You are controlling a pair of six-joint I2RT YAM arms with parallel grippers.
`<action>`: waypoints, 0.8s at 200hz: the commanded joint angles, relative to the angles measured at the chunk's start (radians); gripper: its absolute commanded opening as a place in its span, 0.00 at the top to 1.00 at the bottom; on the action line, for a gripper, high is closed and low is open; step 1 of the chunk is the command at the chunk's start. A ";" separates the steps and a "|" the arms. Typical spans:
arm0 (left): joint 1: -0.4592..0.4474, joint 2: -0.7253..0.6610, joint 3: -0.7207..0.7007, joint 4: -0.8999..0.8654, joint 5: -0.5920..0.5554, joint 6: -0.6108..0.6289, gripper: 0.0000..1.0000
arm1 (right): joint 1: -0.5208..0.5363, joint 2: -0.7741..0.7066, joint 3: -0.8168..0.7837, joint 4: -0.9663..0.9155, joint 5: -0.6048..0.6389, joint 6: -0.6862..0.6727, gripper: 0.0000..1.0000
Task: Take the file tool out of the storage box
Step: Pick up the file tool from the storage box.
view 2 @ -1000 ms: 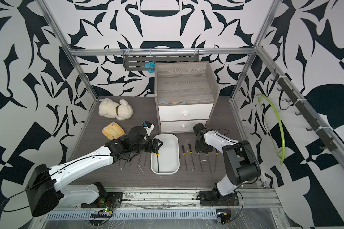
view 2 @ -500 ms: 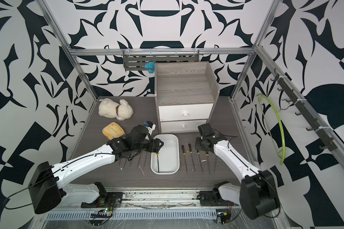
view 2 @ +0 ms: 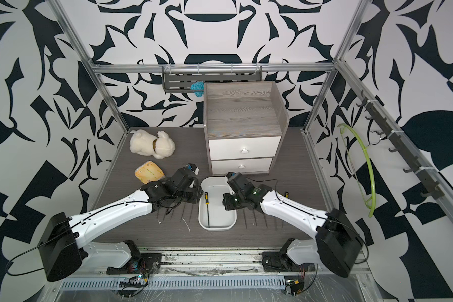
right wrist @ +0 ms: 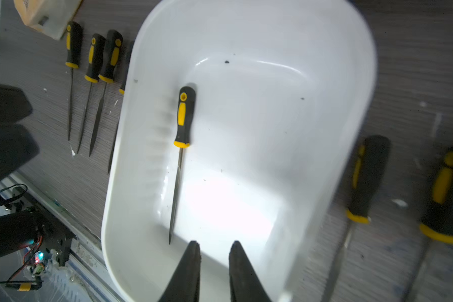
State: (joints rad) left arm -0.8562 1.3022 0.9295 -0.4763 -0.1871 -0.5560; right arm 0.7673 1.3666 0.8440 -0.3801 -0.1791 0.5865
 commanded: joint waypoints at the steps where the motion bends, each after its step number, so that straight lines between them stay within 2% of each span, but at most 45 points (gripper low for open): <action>1: 0.032 -0.051 -0.040 -0.006 0.018 0.010 0.62 | 0.002 0.068 0.084 0.072 -0.056 -0.033 0.73; 31: 0.044 -0.064 -0.061 0.025 0.058 0.012 0.55 | 0.001 0.190 0.199 0.023 -0.056 -0.064 0.70; 57: 0.046 -0.061 -0.092 0.052 0.090 -0.005 0.54 | 0.004 0.290 0.239 0.047 -0.087 -0.057 0.68; 96: 0.046 -0.040 -0.120 0.074 0.137 -0.018 0.61 | 0.012 0.403 0.295 0.044 -0.096 -0.064 0.64; 132: 0.045 -0.035 -0.130 0.076 0.156 -0.030 0.65 | 0.021 0.447 0.323 0.041 -0.079 -0.075 0.63; 160: 0.045 0.036 -0.121 0.069 0.175 -0.032 0.69 | 0.041 0.461 0.339 0.016 -0.044 -0.085 0.63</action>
State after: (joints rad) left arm -0.8127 1.2930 0.8196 -0.4068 -0.0460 -0.5808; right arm 0.7883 1.8416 1.1412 -0.3431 -0.2562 0.5232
